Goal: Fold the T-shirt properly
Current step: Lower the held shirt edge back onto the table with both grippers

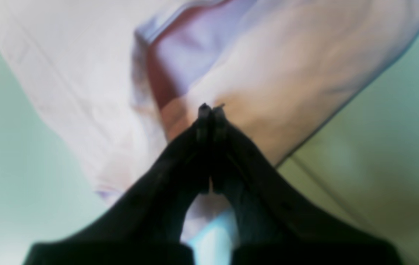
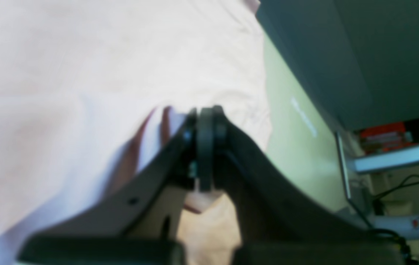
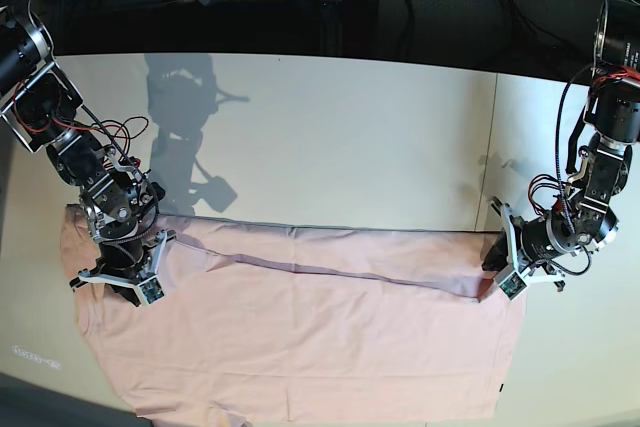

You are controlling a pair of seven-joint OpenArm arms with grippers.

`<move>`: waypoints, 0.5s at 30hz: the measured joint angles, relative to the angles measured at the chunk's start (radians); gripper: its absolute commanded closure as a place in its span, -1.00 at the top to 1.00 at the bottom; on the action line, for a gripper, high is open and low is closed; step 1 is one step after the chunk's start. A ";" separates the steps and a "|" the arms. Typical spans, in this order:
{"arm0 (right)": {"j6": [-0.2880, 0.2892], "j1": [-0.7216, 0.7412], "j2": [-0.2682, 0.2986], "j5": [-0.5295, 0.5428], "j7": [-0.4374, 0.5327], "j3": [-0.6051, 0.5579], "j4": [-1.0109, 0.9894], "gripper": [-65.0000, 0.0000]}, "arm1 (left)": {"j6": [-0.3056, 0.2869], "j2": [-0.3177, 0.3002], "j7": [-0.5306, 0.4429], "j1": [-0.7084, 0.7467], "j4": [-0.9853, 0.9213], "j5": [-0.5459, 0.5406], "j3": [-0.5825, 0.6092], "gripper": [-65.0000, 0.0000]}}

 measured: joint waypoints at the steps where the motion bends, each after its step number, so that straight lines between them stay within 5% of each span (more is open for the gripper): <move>1: 0.000 0.000 0.000 0.000 -0.002 0.000 0.000 -1.00 | 0.023 0.000 -0.020 -0.015 -0.022 0.008 0.000 -1.00; 5: 0.000 0.000 0.000 0.000 -0.001 0.000 0.000 -1.00 | 0.114 -0.003 -0.053 -0.113 -0.098 0.016 0.000 -1.00; 10: 0.000 0.000 0.000 0.001 0.000 0.000 0.000 -1.00 | 0.121 0.003 -0.062 -0.188 -0.154 0.011 -0.002 -1.00; 15: 0.000 0.000 -0.001 0.000 -0.004 0.000 0.000 -1.00 | 0.121 0.002 0.107 -0.184 -0.158 -0.106 -0.002 -1.00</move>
